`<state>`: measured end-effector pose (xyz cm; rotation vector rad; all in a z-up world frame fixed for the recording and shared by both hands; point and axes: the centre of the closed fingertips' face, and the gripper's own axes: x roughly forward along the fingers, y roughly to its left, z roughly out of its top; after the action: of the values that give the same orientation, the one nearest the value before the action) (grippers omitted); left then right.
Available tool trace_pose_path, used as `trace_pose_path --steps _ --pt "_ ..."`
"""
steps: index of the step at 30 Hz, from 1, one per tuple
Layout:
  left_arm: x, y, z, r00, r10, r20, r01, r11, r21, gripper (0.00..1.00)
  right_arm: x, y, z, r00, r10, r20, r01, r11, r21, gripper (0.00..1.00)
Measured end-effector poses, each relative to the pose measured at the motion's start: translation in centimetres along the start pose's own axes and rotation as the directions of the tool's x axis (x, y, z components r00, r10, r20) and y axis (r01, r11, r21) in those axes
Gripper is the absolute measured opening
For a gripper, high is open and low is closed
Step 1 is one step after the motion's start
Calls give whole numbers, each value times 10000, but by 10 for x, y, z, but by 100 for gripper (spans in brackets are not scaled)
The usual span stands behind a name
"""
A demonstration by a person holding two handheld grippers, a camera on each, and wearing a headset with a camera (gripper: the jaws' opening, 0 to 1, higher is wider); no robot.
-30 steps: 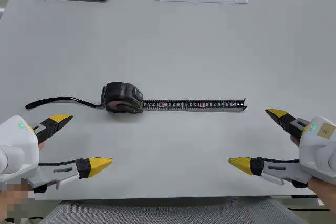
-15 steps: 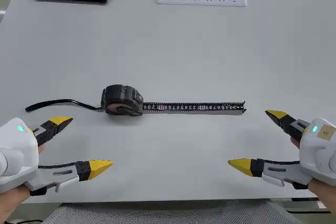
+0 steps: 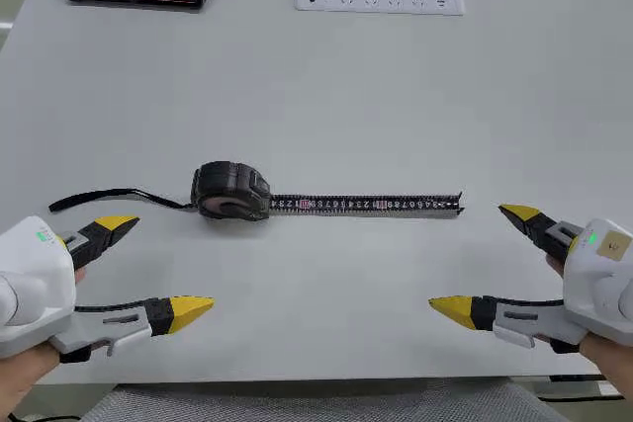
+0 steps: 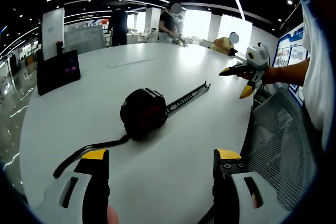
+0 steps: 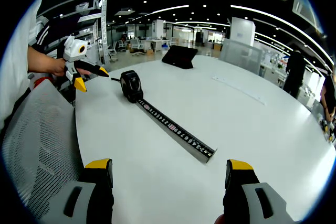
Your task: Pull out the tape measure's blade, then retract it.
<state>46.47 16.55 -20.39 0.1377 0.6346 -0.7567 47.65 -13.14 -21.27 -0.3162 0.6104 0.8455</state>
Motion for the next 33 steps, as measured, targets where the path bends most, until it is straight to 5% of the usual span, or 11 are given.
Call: trace_pose_path --steps 16,33 --pt "1 0 -1 10000 -67 -53 67 10000 -29 79 0 1 1 10000 15 -12 -15 10000 -14 88" --pt "24 4 9 9996 169 -218 -183 9978 -630 82 10 -19 4 9997 211 -95 -213 9995 -214 87"
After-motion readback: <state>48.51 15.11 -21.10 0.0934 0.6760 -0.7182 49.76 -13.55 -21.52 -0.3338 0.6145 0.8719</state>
